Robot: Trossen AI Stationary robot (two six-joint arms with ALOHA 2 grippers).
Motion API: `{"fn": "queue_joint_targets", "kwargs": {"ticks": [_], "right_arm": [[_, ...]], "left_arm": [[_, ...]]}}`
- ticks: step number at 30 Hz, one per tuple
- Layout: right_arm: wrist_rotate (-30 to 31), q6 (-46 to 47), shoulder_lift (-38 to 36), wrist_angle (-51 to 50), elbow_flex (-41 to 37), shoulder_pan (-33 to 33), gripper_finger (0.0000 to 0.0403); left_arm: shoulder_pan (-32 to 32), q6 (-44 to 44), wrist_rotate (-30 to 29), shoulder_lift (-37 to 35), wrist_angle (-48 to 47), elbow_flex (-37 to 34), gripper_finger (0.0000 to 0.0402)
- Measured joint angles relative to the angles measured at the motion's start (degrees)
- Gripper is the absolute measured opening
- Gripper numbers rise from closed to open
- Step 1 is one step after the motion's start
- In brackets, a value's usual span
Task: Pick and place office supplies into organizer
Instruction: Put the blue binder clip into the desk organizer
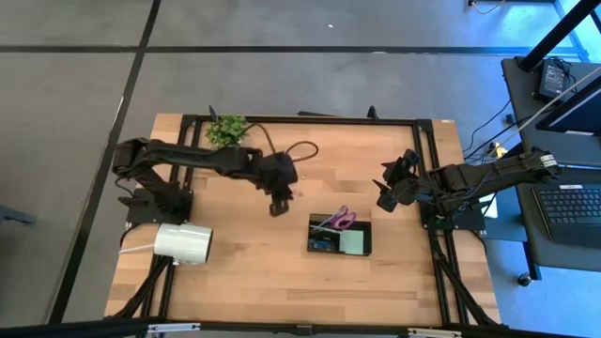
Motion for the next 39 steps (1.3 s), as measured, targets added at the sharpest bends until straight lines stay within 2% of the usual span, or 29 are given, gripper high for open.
{"fn": "queue_joint_targets", "kwargs": {"ticks": [5, 11, 22, 26, 39], "right_arm": [[0.00, 0.06, 0.00, 0.06, 0.00, -0.01, 0.0268], [0.00, 0.28, 0.00, 2.03, 0.00, -0.02, 0.0268], [0.03, 4.28, 0.00, 3.00, 0.00, -0.02, 0.0268], [-0.72, 4.90, -0.02, 2.99, 0.00, -0.01, 0.0268], [-1.09, 6.40, 0.00, 2.82, 0.00, -0.02, 0.0268]], "left_arm": [[-5.24, 7.78, -0.65, -1.83, 4.75, 0.02, 0.0066], [-10.76, 10.28, -0.97, -1.32, 12.69, 0.11, 0.0066], [-17.63, 9.48, -11.37, 0.25, 18.21, 0.22, 0.0066], [-19.99, 9.39, -14.89, 3.52, 23.12, 0.22, 0.0066], [-22.74, 8.81, -19.31, 17.44, 32.03, 0.20, 0.0066]]}}
